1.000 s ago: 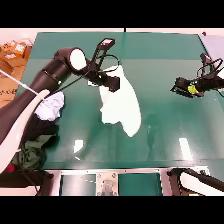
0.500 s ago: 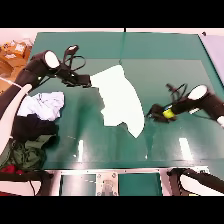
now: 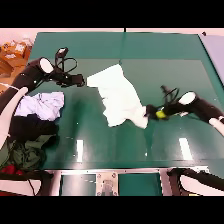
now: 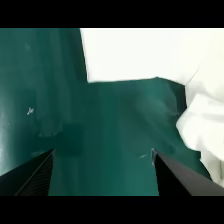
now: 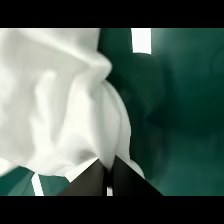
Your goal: Fold the shirts.
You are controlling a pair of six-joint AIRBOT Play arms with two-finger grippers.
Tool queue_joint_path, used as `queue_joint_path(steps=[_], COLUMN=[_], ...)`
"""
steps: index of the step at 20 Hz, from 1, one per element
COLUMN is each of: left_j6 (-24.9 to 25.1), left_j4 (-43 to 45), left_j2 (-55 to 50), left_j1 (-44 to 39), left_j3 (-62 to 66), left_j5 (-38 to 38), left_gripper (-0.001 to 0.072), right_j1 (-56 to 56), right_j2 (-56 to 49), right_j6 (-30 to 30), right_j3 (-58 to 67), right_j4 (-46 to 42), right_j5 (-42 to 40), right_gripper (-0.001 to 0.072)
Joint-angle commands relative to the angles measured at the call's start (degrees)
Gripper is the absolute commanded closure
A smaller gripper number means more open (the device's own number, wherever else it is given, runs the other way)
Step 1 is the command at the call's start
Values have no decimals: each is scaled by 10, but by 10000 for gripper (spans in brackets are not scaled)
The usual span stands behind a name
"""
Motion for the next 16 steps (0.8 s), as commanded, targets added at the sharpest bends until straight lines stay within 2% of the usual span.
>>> queue_joint_path(steps=[1,3,5,7,11,12,13,15,16], left_j6=[1,3,48,71,92,92,92,93,103], left_j4=[-26,-74,-139,-190,-226,-227,-227,-224,-219], left_j2=[-14,-49,-89,-118,-148,-152,-153,-153,-153], left_j1=[1,0,-10,-27,-68,-76,-83,-82,-76], left_j3=[-3,-3,-3,-3,-3,-3,-3,0,8], left_j5=[30,31,54,99,158,173,195,231,221], left_gripper=[-9,-9,-10,-10,-7,70,237,682,682], right_j1=[-114,-156,-163,-159,-154,-154,-154,-155,-156], right_j2=[-19,-49,-79,-108,-139,-139,-139,-139,-139], right_j6=[-10,-36,-64,-68,-67,-67,-68,-68,-68], right_j3=[96,143,170,189,209,210,212,215,216], right_j4=[-50,-43,-44,-43,-30,-22,-15,-15,-15], right_j5=[-11,-11,-11,-11,-12,-12,-13,-9,-3], right_gripper=[697,697,696,697,696,696,696,696,697])
